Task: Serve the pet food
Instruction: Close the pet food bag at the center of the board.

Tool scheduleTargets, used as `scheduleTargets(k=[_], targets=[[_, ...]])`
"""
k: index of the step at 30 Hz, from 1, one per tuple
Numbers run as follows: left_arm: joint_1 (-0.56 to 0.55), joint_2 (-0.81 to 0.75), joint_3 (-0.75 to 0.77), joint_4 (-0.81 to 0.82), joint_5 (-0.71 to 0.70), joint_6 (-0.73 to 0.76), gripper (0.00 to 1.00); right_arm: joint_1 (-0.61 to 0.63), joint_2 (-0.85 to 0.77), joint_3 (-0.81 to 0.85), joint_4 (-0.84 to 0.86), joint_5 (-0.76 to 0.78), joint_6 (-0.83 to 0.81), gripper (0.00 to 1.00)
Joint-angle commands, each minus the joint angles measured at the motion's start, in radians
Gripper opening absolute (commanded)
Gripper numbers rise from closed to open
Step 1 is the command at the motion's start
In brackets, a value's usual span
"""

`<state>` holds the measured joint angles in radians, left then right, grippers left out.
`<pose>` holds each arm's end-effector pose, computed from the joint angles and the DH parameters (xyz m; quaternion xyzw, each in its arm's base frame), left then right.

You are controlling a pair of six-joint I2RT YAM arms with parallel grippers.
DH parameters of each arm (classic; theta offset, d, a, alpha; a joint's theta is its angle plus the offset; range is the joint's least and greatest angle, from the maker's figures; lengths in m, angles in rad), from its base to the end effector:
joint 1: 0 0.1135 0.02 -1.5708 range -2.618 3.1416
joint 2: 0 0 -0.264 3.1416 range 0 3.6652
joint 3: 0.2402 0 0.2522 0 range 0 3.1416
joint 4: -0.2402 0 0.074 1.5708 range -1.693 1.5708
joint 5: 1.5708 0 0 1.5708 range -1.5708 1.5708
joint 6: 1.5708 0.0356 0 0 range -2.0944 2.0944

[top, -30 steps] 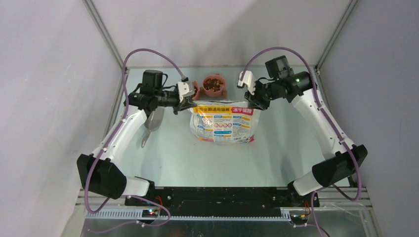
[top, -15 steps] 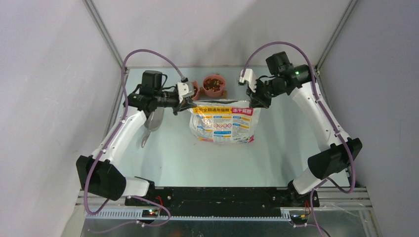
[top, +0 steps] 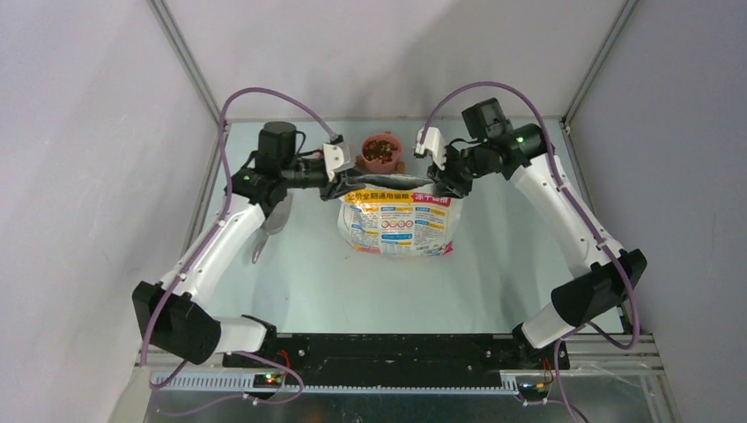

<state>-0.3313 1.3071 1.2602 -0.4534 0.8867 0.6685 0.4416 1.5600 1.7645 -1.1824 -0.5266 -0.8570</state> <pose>0.2590 -0.1183 0.3705 0.5645 0.5770 -0.2864 0.5161 0.2666 0.1458 0.3991 -0.6189 0.6895 0.1854 0.3273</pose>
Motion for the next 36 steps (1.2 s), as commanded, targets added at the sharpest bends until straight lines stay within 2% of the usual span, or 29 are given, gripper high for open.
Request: scheduleTargets(k=[1, 5, 7, 11, 19, 27, 36], targets=[[-0.086, 0.035, 0.035, 0.068, -0.004, -0.018, 0.39, 0.064, -0.041, -0.044, 0.114, -0.013, 0.034, 0.29], [-0.148, 0.057, 0.047, 0.035, -0.073, 0.035, 0.42, 0.116, -0.109, -0.159, 0.299, 0.046, 0.062, 0.3], [-0.173, 0.059, 0.047, 0.032, -0.105, 0.059, 0.44, 0.133, -0.16, -0.243, 0.462, 0.074, 0.076, 0.3], [-0.207, 0.063, 0.044, 0.031, -0.163, 0.084, 0.45, 0.142, -0.24, -0.363, 0.615, 0.08, 0.098, 0.3], [-0.269, 0.064, 0.006, 0.113, -0.293, 0.132, 0.52, 0.182, -0.24, -0.414, 0.721, 0.129, 0.071, 0.32], [-0.277, 0.078, 0.026, 0.089, -0.297, 0.154, 0.49, 0.189, -0.226, -0.415, 0.71, 0.092, 0.053, 0.32], [-0.299, 0.055, -0.022, 0.093, -0.309, 0.147, 0.52, 0.195, -0.249, -0.443, 0.692, 0.072, 0.06, 0.32]])
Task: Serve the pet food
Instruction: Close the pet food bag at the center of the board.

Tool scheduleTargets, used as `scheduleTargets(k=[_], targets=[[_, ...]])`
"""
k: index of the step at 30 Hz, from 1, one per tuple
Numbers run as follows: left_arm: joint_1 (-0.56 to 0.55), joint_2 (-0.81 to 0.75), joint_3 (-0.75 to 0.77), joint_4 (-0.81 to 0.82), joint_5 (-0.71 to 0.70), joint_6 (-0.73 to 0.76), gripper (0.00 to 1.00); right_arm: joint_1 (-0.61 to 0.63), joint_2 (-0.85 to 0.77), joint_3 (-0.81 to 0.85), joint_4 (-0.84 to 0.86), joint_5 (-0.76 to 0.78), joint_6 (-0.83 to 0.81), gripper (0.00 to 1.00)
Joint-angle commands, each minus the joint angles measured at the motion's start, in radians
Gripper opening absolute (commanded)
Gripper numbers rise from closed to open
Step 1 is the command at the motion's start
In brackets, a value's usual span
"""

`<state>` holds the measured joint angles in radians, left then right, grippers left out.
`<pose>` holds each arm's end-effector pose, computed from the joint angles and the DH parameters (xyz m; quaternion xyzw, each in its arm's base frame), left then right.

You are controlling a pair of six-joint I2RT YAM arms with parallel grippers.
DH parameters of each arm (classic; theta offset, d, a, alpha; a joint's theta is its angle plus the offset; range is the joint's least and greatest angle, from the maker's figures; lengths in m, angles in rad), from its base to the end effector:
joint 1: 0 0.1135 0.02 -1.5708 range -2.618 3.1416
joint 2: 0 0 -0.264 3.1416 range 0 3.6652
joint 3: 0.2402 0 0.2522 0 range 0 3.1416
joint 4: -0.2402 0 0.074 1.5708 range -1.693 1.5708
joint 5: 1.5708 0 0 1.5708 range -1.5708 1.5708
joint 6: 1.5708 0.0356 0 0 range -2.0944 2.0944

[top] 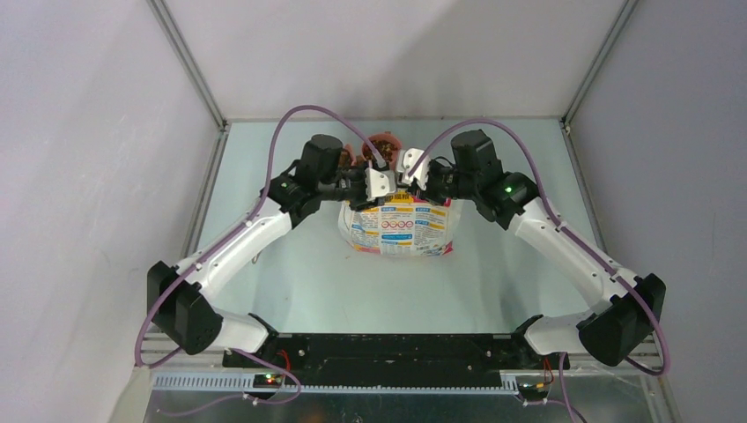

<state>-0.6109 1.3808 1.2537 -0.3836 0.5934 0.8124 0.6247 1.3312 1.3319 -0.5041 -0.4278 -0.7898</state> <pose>0.2434 -0.1947 0.3506 0.6508 0.5283 -0.2023 0.5064 0.2310 0.1848 0.3788 -0.6287 0.5694 0.1411 0.5105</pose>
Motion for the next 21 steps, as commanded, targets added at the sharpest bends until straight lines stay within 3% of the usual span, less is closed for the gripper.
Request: scheduleTargets(k=[1, 15, 19, 21], targets=[[-0.024, -0.02, -0.017, 0.027, -0.016, -0.001, 0.53, 0.014, -0.02, -0.012, 0.011, -0.028, -0.007, 0.33], [-0.031, -0.037, -0.057, 0.068, -0.015, -0.039, 0.54, 0.035, -0.014, -0.022, -0.006, -0.026, 0.009, 0.31], [-0.032, -0.048, -0.077, 0.095, -0.016, -0.052, 0.49, 0.035, -0.015, -0.022, -0.006, -0.03, 0.015, 0.24], [-0.032, -0.056, -0.086, 0.111, -0.02, -0.059, 0.44, 0.035, -0.015, -0.022, -0.005, -0.033, 0.017, 0.11]])
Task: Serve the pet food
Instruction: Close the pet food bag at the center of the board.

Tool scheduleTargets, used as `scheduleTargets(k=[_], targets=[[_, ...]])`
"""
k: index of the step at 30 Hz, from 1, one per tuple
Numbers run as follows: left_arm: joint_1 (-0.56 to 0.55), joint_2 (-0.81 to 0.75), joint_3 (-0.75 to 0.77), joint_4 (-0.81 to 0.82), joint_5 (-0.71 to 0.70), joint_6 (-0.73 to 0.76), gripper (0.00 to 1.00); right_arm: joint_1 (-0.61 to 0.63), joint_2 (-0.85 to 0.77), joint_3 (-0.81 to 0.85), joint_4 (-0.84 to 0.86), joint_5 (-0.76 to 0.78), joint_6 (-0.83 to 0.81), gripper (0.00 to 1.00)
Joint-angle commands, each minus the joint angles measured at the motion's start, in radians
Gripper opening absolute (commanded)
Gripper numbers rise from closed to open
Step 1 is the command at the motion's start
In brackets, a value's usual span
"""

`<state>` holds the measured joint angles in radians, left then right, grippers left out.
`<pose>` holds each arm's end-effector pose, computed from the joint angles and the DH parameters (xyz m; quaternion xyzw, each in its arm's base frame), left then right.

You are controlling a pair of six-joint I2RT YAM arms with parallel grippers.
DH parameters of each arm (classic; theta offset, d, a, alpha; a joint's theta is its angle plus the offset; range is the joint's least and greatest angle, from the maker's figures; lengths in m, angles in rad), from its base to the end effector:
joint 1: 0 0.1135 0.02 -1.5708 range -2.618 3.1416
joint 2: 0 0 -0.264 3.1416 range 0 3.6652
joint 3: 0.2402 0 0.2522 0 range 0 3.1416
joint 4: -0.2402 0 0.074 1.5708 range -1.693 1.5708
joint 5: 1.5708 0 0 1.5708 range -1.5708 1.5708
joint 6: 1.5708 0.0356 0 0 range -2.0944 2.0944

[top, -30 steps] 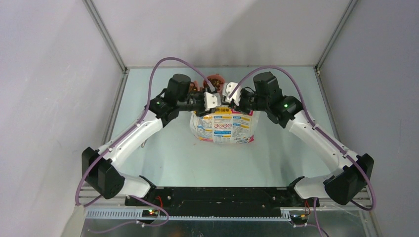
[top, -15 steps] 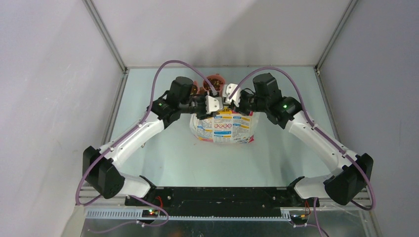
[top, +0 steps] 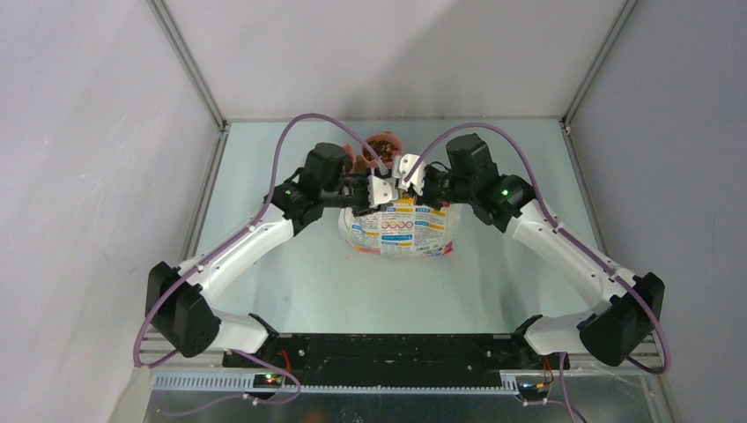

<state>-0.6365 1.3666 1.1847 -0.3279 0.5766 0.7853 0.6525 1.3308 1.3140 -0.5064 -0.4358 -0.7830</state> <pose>0.2369 -0.1992 0.3360 0.6486 0.5328 -0.2085 0.5020 0.2255 0.1912 0.3727 -0.6375 0.5658 0.1550 0.4995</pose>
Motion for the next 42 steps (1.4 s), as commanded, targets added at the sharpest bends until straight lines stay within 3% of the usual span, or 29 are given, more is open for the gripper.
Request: scheduleTargets(k=[1, 3, 7, 9, 22, 27, 35, 42], targets=[[-0.005, -0.045, -0.018, 0.059, -0.005, -0.033, 0.4, 0.006, -0.014, -0.003, -0.003, -0.024, 0.011, 0.07], [-0.006, -0.046, -0.02, 0.067, -0.01, -0.036, 0.3, 0.006, -0.016, -0.004, -0.003, -0.025, 0.012, 0.0], [-0.005, -0.045, -0.022, 0.082, -0.018, -0.039, 0.04, -0.011, -0.024, -0.004, -0.001, -0.063, 0.02, 0.0], [-0.006, -0.045, -0.02, 0.082, -0.019, -0.038, 0.0, -0.028, -0.031, -0.004, -0.002, -0.095, 0.029, 0.0], [0.071, -0.036, 0.027, 0.016, 0.036, -0.007, 0.0, -0.139, -0.063, 0.023, -0.1, -0.144, 0.022, 0.0], [0.127, -0.038, 0.04, -0.023, 0.056, 0.003, 0.0, -0.164, -0.013, 0.118, -0.291, -0.073, -0.028, 0.04], [0.19, -0.02, 0.057, -0.082, 0.035, 0.047, 0.0, -0.203, -0.009, 0.161, -0.357, 0.023, -0.049, 0.16], [0.213, -0.018, 0.067, -0.08, 0.045, 0.045, 0.0, -0.218, 0.005, 0.185, -0.399, 0.064, -0.056, 0.0]])
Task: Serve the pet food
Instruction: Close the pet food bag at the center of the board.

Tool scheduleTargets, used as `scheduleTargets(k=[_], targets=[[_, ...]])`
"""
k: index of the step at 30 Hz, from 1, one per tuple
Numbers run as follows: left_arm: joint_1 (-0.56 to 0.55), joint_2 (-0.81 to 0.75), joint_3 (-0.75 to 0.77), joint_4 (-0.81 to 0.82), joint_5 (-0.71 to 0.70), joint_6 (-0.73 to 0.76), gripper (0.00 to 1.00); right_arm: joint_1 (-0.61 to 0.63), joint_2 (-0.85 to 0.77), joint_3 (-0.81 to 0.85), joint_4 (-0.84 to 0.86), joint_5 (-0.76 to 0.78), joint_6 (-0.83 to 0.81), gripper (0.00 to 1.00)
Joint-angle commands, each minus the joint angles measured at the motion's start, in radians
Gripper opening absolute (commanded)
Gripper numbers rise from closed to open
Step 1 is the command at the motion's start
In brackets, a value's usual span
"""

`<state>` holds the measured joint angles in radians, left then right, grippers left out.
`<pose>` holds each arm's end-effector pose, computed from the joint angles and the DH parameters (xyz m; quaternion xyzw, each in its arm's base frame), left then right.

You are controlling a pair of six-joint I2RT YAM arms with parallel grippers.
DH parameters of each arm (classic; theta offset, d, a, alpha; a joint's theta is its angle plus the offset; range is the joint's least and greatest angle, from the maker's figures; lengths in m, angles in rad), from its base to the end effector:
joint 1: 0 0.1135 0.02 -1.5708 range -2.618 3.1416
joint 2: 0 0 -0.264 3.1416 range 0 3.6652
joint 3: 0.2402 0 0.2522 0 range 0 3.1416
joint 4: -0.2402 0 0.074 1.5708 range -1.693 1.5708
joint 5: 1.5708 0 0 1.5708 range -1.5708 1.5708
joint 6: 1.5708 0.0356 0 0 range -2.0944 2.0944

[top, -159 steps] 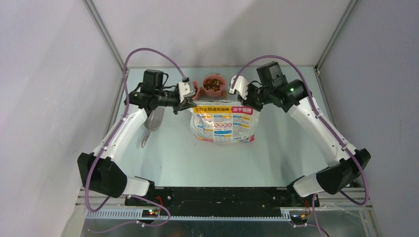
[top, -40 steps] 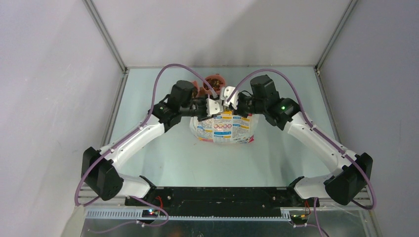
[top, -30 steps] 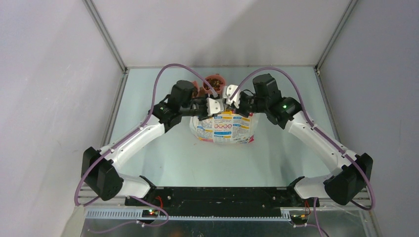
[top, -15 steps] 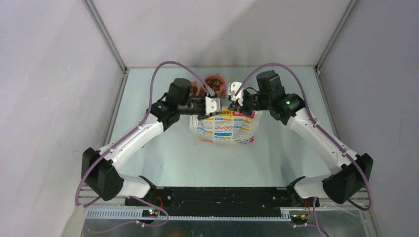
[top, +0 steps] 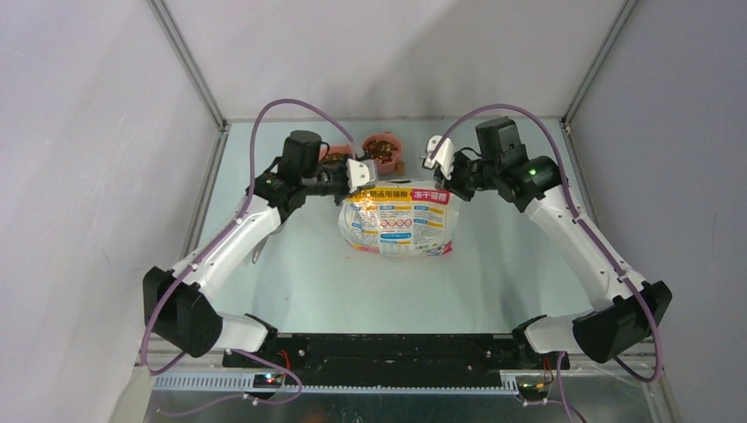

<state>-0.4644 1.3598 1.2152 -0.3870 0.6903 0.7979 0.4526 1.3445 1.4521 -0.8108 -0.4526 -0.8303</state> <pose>0.2609 -0.1561 0.3443 0.6176 0.5603 -0.2121 0.5095 0.2439 0.1359 0.3882 -0.6046 0.6521 0.1231 0.4405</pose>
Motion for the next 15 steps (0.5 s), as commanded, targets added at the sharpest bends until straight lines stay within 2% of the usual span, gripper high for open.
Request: scheduleTargets(k=[1, 4, 5, 6, 9, 10, 14, 15], targets=[[0.041, -0.011, 0.038, -0.016, -0.059, 0.028, 0.0, -0.019, -0.008, 0.05, -0.097, 0.071, -0.008, 0.0], [0.04, -0.015, 0.051, -0.007, -0.037, -0.002, 0.05, -0.021, -0.001, 0.068, -0.096, 0.045, 0.007, 0.0], [0.04, -0.017, 0.054, -0.003, -0.034, -0.009, 0.12, -0.023, 0.003, 0.073, -0.086, 0.03, 0.027, 0.0], [0.039, -0.018, 0.059, -0.001, -0.035, -0.026, 0.16, -0.023, 0.006, 0.081, -0.078, 0.023, 0.043, 0.07], [0.04, -0.033, 0.065, 0.02, -0.072, -0.073, 0.4, -0.018, 0.012, 0.088, 0.005, 0.001, 0.148, 0.23], [0.04, -0.043, 0.066, 0.027, -0.103, -0.083, 0.44, -0.016, 0.012, 0.088, 0.03, 0.001, 0.175, 0.3], [0.042, -0.085, 0.065, 0.074, -0.213, -0.17, 0.67, -0.002, -0.002, 0.094, 0.15, -0.038, 0.325, 0.39], [0.044, -0.096, 0.064, 0.09, -0.237, -0.208, 0.7, -0.001, -0.01, 0.093, 0.193, -0.044, 0.382, 0.39]])
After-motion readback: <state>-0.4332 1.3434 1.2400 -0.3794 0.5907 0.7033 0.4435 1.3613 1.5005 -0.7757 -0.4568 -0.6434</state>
